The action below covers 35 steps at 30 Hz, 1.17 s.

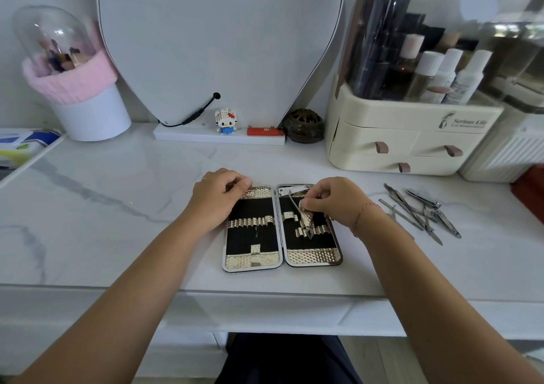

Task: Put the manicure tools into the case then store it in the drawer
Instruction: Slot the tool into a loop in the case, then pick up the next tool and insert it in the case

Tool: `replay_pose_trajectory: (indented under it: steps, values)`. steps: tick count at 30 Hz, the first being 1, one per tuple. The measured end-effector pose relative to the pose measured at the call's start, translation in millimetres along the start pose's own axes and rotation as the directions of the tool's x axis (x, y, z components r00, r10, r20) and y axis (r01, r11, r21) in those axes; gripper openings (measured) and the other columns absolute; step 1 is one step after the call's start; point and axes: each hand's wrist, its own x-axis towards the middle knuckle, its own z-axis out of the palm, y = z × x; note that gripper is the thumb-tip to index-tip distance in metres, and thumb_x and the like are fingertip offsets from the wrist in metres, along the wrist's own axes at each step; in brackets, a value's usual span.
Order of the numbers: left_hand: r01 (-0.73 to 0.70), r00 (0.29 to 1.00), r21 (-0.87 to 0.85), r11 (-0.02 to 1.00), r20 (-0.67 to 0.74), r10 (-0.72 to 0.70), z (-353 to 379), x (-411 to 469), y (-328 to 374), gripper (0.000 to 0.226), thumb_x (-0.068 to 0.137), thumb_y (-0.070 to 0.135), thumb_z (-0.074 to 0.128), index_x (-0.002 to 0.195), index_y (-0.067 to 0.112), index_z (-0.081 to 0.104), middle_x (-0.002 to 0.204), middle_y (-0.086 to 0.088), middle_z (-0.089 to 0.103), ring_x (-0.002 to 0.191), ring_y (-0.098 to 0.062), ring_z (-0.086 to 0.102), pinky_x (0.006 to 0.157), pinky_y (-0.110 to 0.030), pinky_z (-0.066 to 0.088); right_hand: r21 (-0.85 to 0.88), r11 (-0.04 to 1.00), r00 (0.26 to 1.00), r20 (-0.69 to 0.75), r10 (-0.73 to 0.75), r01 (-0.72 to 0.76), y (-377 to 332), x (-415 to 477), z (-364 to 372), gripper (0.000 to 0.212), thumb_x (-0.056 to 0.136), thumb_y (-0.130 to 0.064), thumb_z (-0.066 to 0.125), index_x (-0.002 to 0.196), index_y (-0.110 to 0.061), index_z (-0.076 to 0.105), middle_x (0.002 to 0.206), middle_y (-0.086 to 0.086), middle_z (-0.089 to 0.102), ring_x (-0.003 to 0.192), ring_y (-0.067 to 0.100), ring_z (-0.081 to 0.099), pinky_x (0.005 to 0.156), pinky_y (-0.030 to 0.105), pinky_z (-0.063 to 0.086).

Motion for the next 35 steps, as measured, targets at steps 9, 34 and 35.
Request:
replay_pose_trajectory:
  steps: [9, 34, 35]
  values:
    - [0.008, 1.0, -0.01, 1.0, -0.001, -0.008, 0, 0, 1, 0.024, 0.093, 0.041, 0.05, 0.099, 0.027, 0.069, 0.098, 0.009, 0.063, 0.102, -0.018, 0.056, 0.094, -0.048, 0.043, -0.019, 0.998, 0.997, 0.06, 0.053, -0.052, -7, 4, -3, 0.016, 0.075, -0.018, 0.074, 0.064, -0.017, 0.062, 0.037, -0.012, 0.045, 0.048, 0.004, 0.039, 0.05, 0.02, 0.031]
    - [0.031, 0.999, -0.087, 0.996, -0.004, -0.032, -3, -9, 12, 0.021, 0.094, 0.03, 0.05, 0.092, 0.029, 0.071, 0.1, -0.002, 0.065, 0.095, -0.018, 0.059, 0.086, -0.036, 0.044, -0.133, 0.98, 0.939, -0.331, 0.096, -0.147, 55, -47, -46, 0.015, 0.078, -0.025, 0.07, 0.072, -0.012, 0.066, 0.053, -0.005, 0.056, 0.046, 0.013, 0.053, 0.052, 0.023, 0.039]
    - [0.03, 1.0, -0.087, 0.996, -0.006, -0.031, -3, -9, 13, 0.021, 0.093, 0.03, 0.05, 0.091, 0.03, 0.071, 0.1, -0.002, 0.065, 0.095, -0.018, 0.06, 0.086, -0.036, 0.044, -0.144, 0.977, 0.936, -0.337, 0.1, -0.156, 54, -45, -45, 0.015, 0.077, -0.028, 0.07, 0.071, -0.015, 0.065, 0.056, -0.005, 0.056, 0.049, 0.015, 0.055, 0.055, 0.024, 0.043]
